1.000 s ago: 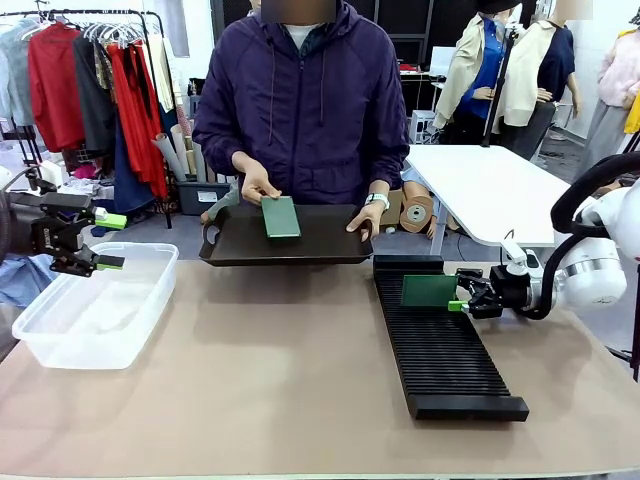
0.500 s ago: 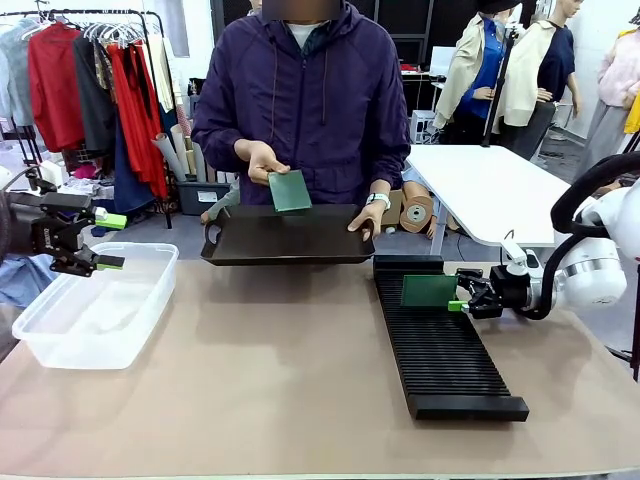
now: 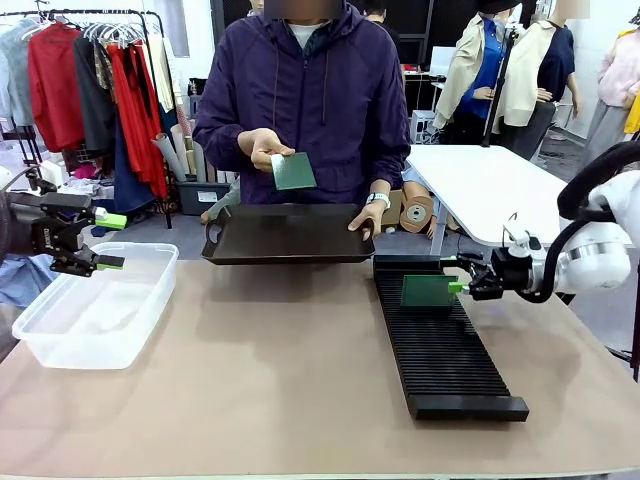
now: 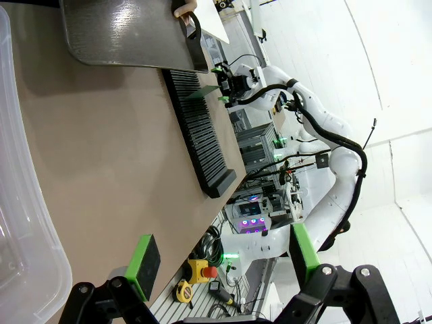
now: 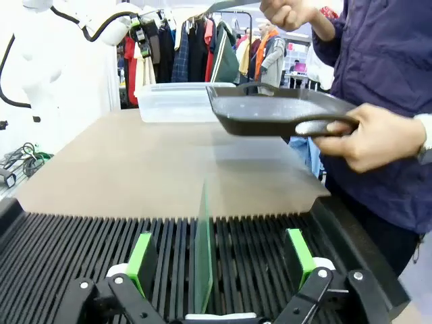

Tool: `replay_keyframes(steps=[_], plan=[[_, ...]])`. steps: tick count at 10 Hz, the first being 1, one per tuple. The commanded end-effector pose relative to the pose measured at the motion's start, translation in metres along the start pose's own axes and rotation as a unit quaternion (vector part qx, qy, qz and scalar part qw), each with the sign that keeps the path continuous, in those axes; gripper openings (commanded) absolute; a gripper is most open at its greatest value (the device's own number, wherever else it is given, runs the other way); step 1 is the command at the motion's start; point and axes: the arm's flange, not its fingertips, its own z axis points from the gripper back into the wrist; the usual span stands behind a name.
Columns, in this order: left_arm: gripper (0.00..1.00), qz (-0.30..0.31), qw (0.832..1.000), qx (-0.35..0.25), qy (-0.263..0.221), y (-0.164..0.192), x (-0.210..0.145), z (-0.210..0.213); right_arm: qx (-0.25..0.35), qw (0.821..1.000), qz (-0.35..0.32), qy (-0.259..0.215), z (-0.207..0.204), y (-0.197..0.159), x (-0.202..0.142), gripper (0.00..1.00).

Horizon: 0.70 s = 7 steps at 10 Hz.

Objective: Sort PCBs into racks and boxes based on the side picked up.
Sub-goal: Pick up the Blank PCB handed by the Human.

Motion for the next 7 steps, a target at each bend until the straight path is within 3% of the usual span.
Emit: replay_keyframes(steps=[1, 4, 7], plan=[[1.0, -0.001, 1.0, -0.001, 0.002, -0.002, -0.001, 0.001, -0.004, 1.0, -0.022, 0.004, -0.013, 0.012, 0.028, 1.0], [1.0, -0.001, 1.0, -0.001, 0.002, -0.002, -0.001, 0.001, -0.007, 0.995, -0.093, -0.021, -0.03, 0.034, 0.064, 1.0], [1.0, -0.001, 1.0, -0.001, 0.002, -0.002, -0.001, 0.001, -0.017, 0.975, -0.223, -0.005, -0.046, 0.066, 0.11, 1.0]])
